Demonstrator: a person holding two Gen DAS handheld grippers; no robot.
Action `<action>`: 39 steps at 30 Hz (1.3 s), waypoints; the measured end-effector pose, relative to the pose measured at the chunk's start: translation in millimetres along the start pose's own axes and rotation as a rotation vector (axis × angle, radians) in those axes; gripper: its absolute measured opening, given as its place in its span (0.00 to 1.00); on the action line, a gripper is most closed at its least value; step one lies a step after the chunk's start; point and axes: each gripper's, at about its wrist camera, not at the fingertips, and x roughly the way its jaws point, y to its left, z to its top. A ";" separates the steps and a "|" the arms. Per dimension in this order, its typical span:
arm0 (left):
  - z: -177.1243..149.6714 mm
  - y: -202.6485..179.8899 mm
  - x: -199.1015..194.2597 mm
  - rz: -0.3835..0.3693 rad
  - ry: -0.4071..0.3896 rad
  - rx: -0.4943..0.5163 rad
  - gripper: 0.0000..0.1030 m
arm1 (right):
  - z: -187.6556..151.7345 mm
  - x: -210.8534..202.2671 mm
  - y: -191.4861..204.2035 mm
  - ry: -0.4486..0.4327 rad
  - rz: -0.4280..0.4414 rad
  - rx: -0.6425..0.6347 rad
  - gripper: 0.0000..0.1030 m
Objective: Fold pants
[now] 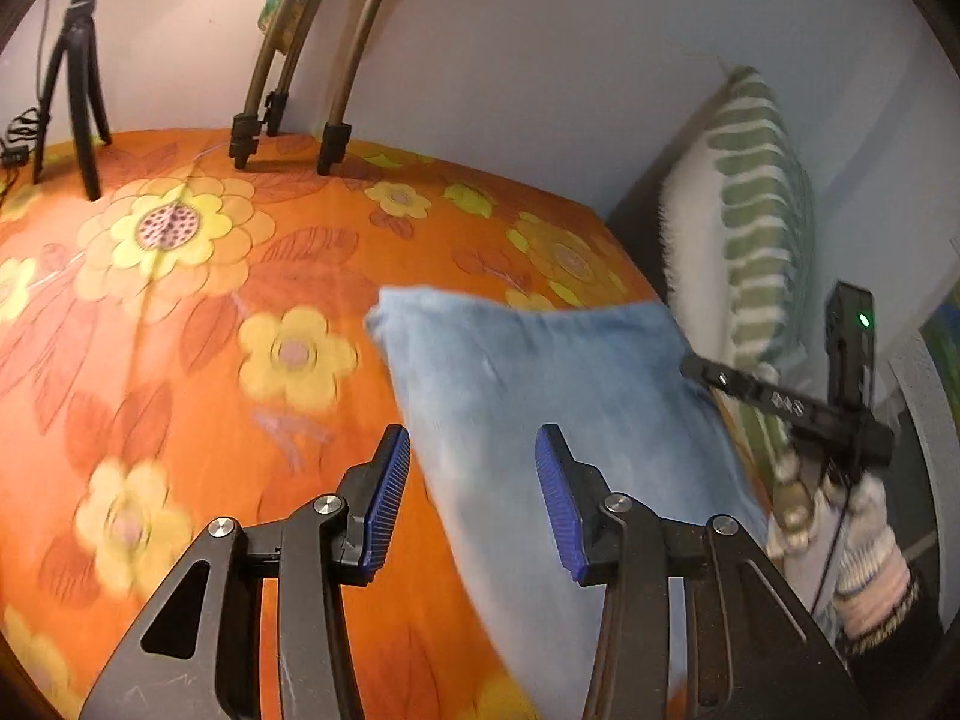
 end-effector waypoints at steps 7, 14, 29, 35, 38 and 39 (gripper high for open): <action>17.6 27.3 45.2 0.041 0.038 -0.058 0.44 | 9.3 22.3 -3.8 0.081 0.026 -0.102 0.37; 8.5 28.9 16.1 -0.011 0.053 -0.058 0.63 | 20.5 -6.7 -50.7 0.043 0.070 -0.059 0.69; -6.9 28.0 33.8 -0.059 0.124 -0.099 0.64 | -5.4 43.3 -87.4 0.148 0.390 0.052 0.70; -4.9 23.5 39.0 -0.058 0.114 -0.083 0.64 | -3.1 49.4 -74.0 0.133 0.429 0.007 0.71; -4.1 21.0 41.5 -0.058 0.100 -0.073 0.64 | -4.4 49.5 -64.1 0.137 0.425 -0.043 0.65; -4.1 20.3 42.4 -0.058 0.097 -0.068 0.64 | -4.7 50.6 -63.7 0.144 0.436 -0.039 0.56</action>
